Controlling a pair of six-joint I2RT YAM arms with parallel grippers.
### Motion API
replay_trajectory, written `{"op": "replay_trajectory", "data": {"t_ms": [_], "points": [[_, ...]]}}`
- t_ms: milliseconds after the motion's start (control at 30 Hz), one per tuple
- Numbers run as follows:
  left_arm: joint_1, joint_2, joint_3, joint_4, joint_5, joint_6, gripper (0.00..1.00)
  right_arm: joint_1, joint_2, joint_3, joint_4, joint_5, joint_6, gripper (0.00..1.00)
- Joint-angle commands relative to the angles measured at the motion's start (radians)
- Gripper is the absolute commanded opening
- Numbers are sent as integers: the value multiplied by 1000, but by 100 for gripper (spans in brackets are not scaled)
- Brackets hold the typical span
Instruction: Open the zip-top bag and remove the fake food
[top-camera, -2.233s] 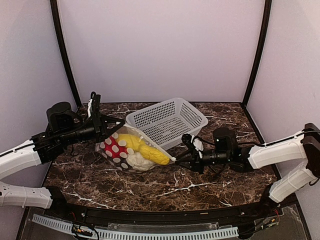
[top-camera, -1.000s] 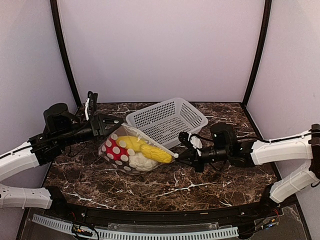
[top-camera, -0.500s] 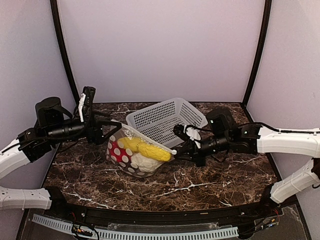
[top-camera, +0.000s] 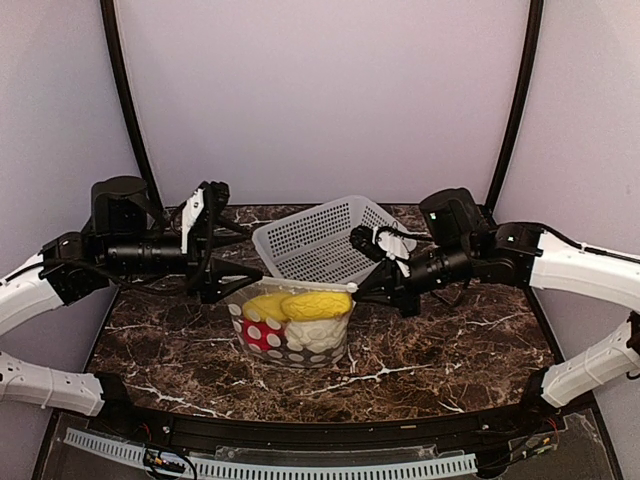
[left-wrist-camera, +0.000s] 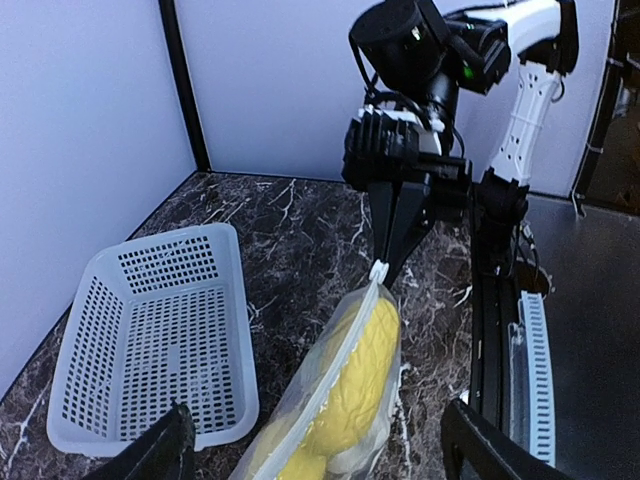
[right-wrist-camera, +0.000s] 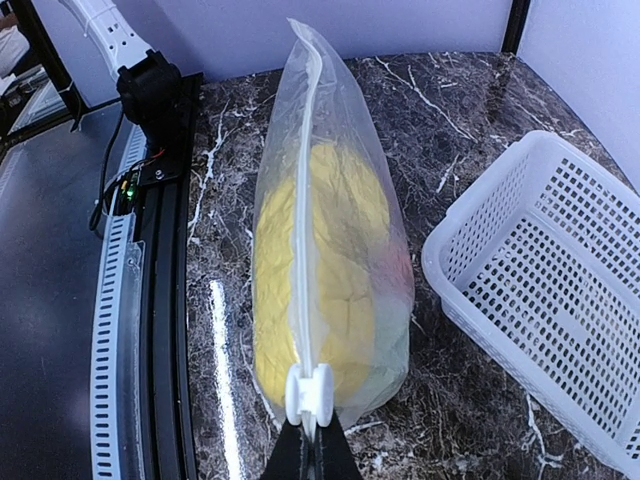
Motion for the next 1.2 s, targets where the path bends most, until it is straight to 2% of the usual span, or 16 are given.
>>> {"op": "replay_trajectory", "data": {"t_ms": [0, 400, 567, 767, 900, 1033, 1067, 1133, 1167], "points": [[-39, 81, 42, -68, 26, 141, 80, 19, 11, 41, -13, -7, -33, 0], [-100, 308, 121, -48, 134, 232, 44, 46, 37, 84, -85, 23, -82, 0], [-106, 363, 124, 2, 164, 238, 37, 53, 45, 98, -95, 19, -94, 0], [-123, 447, 187, -38, 140, 303, 28, 55, 63, 115, -111, 16, -110, 0], [-133, 467, 193, -45, 130, 322, 24, 56, 62, 119, -112, 21, -116, 0], [-134, 450, 172, -43, 127, 335, 3, 56, 48, 108, -99, 23, -112, 0], [-134, 436, 164, -32, 120, 336, 2, 57, 37, 101, -91, 25, -108, 0], [-134, 400, 128, 13, 96, 324, 1, 55, 8, 72, -59, 30, -91, 18], [-133, 385, 94, 36, 88, 313, 1, 55, -10, 43, -28, 34, -78, 24]]}}
